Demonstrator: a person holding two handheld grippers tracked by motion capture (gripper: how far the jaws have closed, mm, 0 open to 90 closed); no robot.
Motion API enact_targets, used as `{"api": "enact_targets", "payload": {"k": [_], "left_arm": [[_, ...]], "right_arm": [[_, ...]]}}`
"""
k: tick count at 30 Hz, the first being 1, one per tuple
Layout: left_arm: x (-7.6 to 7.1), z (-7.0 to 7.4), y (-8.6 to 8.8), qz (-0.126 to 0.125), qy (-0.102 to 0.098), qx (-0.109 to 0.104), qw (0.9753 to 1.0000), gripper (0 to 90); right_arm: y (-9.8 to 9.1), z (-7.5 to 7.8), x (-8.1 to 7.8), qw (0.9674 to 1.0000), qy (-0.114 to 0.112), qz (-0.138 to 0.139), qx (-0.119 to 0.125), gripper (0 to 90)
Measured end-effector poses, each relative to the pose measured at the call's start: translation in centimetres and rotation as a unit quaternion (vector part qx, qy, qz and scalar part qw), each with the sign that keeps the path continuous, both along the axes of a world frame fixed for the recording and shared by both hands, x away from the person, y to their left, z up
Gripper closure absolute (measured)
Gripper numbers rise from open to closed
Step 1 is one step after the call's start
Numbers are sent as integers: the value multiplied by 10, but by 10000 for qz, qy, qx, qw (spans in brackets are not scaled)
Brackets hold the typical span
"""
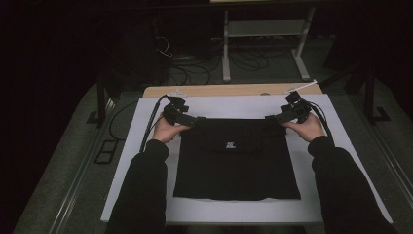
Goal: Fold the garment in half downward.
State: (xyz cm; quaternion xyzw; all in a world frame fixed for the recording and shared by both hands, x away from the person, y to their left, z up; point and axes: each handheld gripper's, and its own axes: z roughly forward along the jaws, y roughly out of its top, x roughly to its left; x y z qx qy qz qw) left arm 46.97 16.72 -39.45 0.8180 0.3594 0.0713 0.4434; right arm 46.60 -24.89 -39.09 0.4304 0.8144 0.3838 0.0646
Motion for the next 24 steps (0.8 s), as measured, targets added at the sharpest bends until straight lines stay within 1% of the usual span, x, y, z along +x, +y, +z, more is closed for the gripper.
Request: {"api": "enact_targets", "payload": {"k": [3,6,9,10,13,14,16,24], "left_arm": [[1,-4,-2,-87,45,46,9999,0],[2,-7,-5,-87,71,-19,9999,0],[2,-9,-7,-153,97,2,9998,0],[2,-10,-8,-140,116,-28,9998,0],[2,-13,-11,-207,182,-14,9996,0],[2,-13,-11,-243,186,23,9995,0],[1,-14,-12,-252,230,-22,9994,0],[2,-18,-17,-334,278,-77,9990,0]], "right_arm": [[4,-2,0,10000,12,33,-5,11],[7,-4,1,10000,23,80,1,11],[10,-7,1,9999,42,101,10,11],[11,-7,1,9999,48,121,7,11],[17,-10,1,9998,89,182,0,11],[18,-10,0,9997,80,218,-16,11],[20,-11,0,9996,85,252,-16,11],[30,-15,-1,9993,113,367,-2,17]]}}
